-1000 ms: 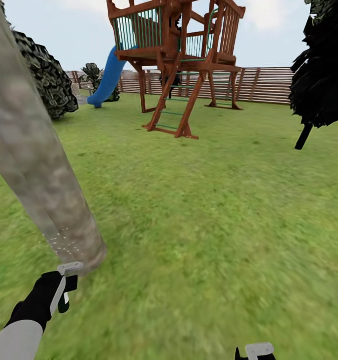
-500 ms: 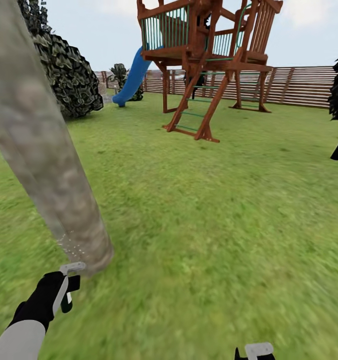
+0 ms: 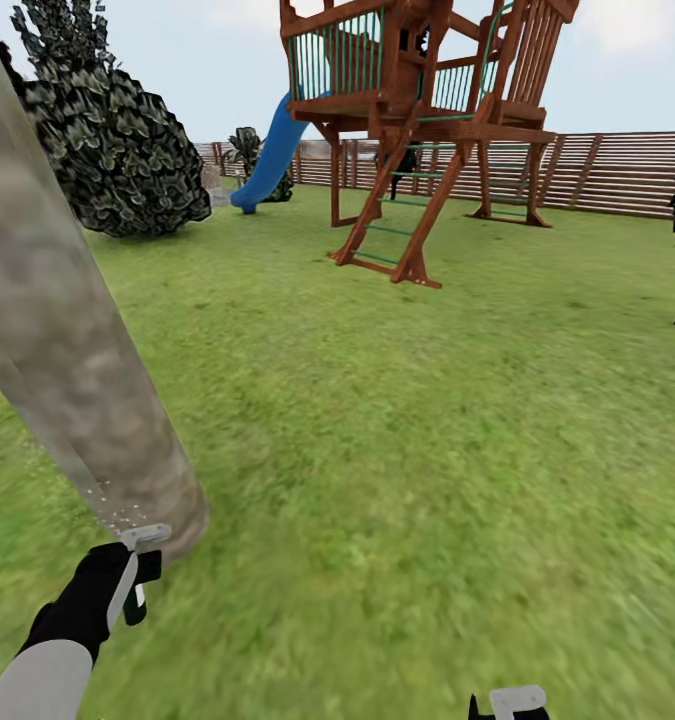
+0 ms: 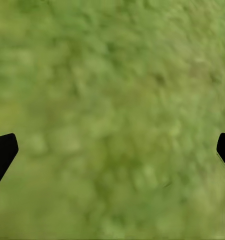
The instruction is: In the garden, pick up the pesticide atomizer on the floor and spray pesticide onto both trees until each tree trunk is fully covered.
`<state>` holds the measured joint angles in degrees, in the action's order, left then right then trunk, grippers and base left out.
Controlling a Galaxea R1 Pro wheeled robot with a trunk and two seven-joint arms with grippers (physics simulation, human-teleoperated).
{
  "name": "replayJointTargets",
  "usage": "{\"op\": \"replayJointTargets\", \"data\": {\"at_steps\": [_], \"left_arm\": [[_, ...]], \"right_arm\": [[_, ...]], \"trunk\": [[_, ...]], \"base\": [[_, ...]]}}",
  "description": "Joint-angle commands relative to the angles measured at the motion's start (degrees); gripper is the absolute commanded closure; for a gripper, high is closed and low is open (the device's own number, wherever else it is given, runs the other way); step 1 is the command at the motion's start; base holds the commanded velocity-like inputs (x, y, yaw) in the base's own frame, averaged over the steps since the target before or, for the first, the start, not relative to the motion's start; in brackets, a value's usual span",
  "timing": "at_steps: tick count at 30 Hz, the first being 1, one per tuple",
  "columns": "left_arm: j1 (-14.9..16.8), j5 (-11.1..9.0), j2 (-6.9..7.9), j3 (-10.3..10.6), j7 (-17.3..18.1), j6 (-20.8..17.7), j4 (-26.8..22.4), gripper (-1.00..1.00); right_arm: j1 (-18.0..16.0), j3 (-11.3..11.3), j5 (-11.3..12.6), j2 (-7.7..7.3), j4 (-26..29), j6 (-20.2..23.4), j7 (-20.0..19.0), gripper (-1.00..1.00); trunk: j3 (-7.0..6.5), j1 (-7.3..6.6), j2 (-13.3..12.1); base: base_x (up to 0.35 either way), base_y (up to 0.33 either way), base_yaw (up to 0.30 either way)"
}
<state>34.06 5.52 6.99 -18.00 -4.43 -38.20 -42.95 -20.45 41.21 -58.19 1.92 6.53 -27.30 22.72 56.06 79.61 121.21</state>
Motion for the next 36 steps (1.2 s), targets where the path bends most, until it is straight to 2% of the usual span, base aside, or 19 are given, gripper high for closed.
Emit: {"op": "replayJointTargets", "data": {"at_steps": [1, 12, 20, 36], "left_arm": [[0.0, 0.6, -0.09, -0.1, 0.2, -0.3, -0.1, 1.0], [0.0, 0.6, -0.23, -0.1, 0.2, -0.3, -0.1, 1.0], [0.0, 0.6, -0.23, -0.1, 0.2, -0.3, -0.1, 1.0], [0.0, 0.6, -0.23, -0.1, 0.2, -0.3, -0.1, 1.0]], "right_arm": [[0.0, 0.4, -0.6, 0.02, 0.0, -0.1, 0.2, -1.0], [0.0, 0.5, -0.6, 0.02, 0.0, -0.1, 0.2, -1.0], [0.0, 0.5, -0.6, 0.02, 0.0, -0.1, 0.2, -1.0], [0.0, 0.5, -0.6, 0.02, 0.0, -0.1, 0.2, -1.0]], "trunk": [[0.05, 0.01, 0.0], [0.05, 0.01, 0.0], [0.05, 0.01, 0.0], [0.05, 0.01, 0.0]], "base": [[0.144, -0.245, 0.235], [0.145, -0.245, 0.264], [0.115, -0.261, 0.043], [0.114, -0.27, 0.272]]}}
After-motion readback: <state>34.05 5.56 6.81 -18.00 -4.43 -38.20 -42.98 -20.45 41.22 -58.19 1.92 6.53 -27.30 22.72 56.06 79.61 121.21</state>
